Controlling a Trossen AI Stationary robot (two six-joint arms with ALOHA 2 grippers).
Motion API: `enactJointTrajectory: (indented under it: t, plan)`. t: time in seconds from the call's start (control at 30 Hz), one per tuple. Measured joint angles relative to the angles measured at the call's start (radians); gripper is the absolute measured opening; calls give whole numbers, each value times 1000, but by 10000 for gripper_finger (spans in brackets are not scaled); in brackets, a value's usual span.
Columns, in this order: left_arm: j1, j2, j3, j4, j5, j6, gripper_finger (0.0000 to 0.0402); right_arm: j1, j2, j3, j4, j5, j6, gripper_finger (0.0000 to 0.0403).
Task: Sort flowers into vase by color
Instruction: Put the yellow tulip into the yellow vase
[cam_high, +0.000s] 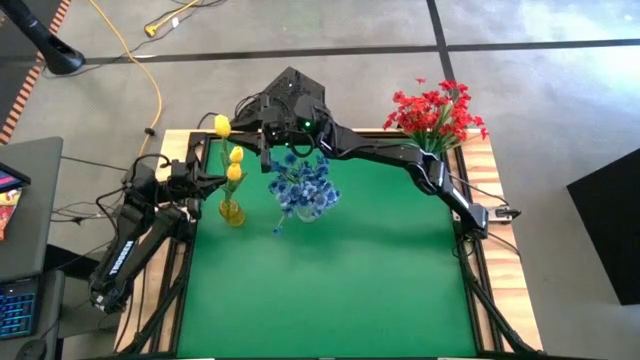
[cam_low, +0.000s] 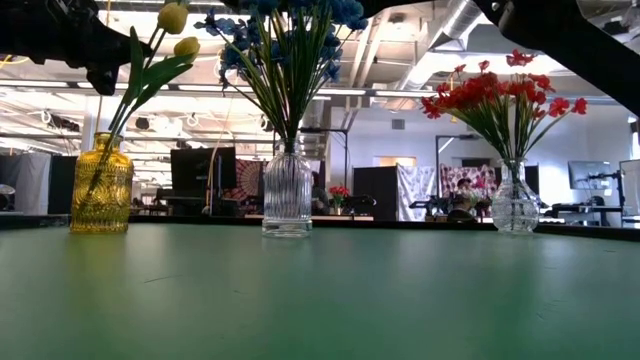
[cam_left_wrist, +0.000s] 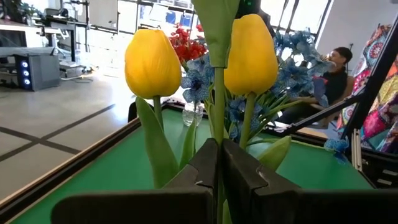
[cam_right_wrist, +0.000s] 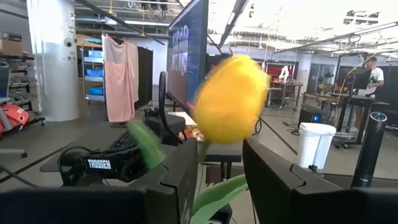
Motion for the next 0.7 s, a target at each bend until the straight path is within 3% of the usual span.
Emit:
enactJointTrajectory:
  t: [0.2, 0.6, 0.7]
  plan:
    - [0, 0, 0, 0, -8, -2, 8, 6, 0, 0, -24, -3, -7, 150]
    - [0, 0, 0, 1, -8, -3, 70, 6, 0, 0, -67, -7, -26, 150]
    - [0, 0, 5, 0, -9, -25, 76, 6, 0, 0, -83, -48, -27, 150]
